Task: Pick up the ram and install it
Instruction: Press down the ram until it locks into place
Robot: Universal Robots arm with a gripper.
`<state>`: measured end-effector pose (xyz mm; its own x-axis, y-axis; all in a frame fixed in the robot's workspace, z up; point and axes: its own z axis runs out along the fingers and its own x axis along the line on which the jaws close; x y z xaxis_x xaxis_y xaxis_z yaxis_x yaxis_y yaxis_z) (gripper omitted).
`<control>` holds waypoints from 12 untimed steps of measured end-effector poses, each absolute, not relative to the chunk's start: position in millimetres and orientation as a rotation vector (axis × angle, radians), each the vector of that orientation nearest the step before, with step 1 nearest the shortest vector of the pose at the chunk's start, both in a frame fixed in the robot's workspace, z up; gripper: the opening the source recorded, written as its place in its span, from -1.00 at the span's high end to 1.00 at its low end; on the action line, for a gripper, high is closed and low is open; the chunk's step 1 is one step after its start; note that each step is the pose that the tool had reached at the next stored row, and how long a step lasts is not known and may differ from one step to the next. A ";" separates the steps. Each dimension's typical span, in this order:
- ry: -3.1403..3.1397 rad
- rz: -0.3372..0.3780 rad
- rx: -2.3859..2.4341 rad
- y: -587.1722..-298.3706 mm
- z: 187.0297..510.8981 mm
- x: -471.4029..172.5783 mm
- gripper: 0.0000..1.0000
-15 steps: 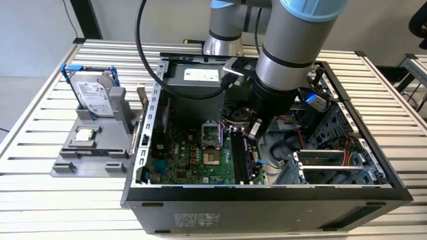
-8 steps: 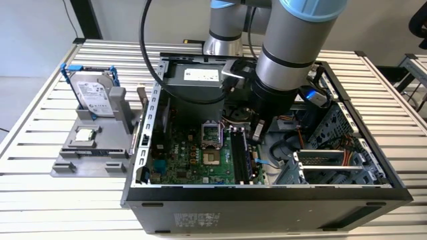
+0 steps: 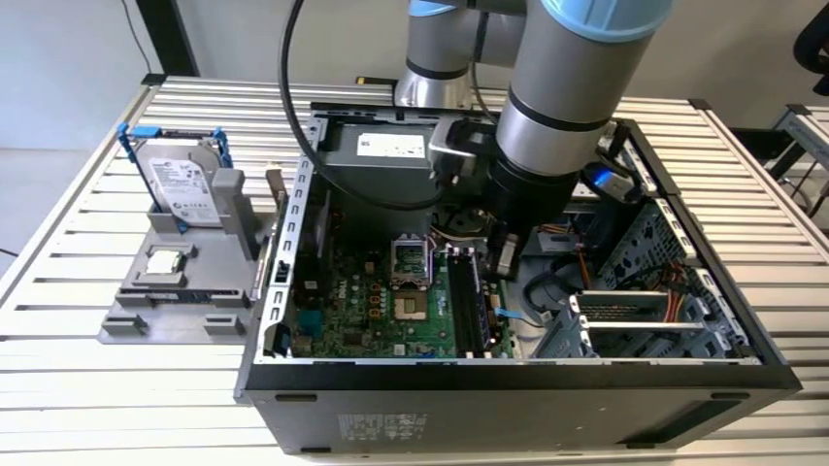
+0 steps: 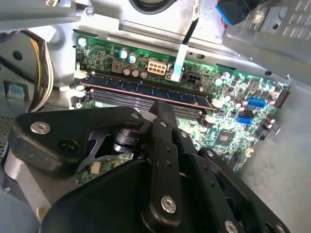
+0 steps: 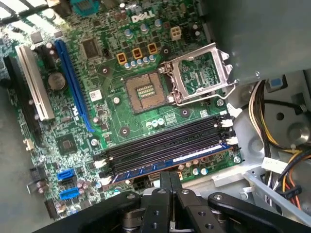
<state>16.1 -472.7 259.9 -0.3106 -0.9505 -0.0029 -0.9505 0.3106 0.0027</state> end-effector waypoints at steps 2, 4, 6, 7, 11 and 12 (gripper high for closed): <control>2.512 0.005 -1.884 -472.7 259.8 16.1 1.00; 2.486 0.002 -1.913 -472.4 259.2 16.1 1.00; 2.462 -0.001 -1.938 -471.9 258.6 16.1 1.00; 2.450 -0.003 -1.951 -471.5 258.3 16.1 1.00; 2.408 -0.007 -1.998 -469.2 257.0 16.2 1.00; 2.396 -0.007 -2.012 -469.1 256.8 16.2 1.00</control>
